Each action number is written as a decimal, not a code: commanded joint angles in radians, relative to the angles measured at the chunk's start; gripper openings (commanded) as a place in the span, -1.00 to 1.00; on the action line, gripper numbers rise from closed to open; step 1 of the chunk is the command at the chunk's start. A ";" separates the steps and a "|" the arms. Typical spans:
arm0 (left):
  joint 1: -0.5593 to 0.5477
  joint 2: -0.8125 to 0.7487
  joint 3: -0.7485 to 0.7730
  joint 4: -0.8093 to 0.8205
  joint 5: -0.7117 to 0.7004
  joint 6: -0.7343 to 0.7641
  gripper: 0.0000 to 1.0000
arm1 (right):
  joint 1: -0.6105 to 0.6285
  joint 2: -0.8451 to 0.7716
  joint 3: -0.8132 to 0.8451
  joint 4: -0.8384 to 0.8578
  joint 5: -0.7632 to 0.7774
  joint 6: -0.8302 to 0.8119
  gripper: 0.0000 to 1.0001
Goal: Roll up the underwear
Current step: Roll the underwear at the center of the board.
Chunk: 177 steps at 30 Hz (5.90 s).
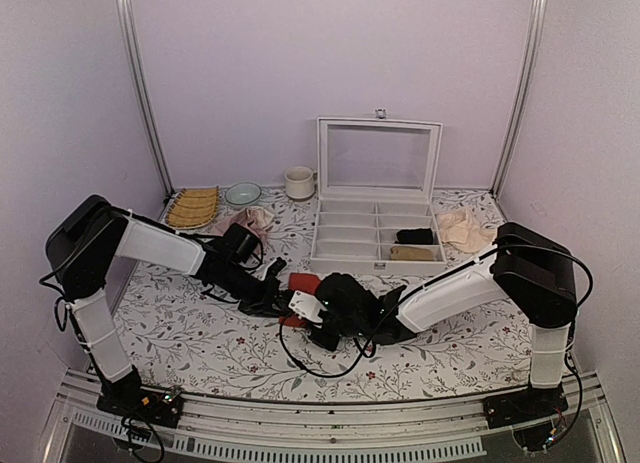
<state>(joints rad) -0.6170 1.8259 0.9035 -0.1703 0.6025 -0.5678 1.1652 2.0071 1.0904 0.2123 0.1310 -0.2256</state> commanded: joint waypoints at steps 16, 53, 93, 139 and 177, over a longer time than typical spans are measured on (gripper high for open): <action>0.011 0.003 -0.003 -0.068 -0.066 0.001 -0.09 | -0.032 0.018 0.038 -0.174 -0.165 0.099 -1.00; 0.092 -0.146 -0.080 0.030 -0.092 -0.056 0.20 | -0.352 0.261 0.018 -0.039 -0.961 0.919 -1.00; -0.012 0.032 -0.044 0.157 0.023 -0.001 -0.09 | -0.377 0.314 -0.017 0.009 -0.996 1.020 -1.00; -0.016 0.099 0.058 0.014 0.014 0.006 -1.00 | -0.215 -0.101 0.072 -0.286 -0.412 0.535 -0.24; -0.017 0.093 0.048 0.010 0.011 0.005 -1.00 | -0.026 -0.161 0.011 -0.174 -0.048 0.277 -0.11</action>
<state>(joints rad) -0.6201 1.8923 0.9634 -0.1120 0.6502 -0.5716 1.1389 1.8637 1.1004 0.0238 0.0189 0.0795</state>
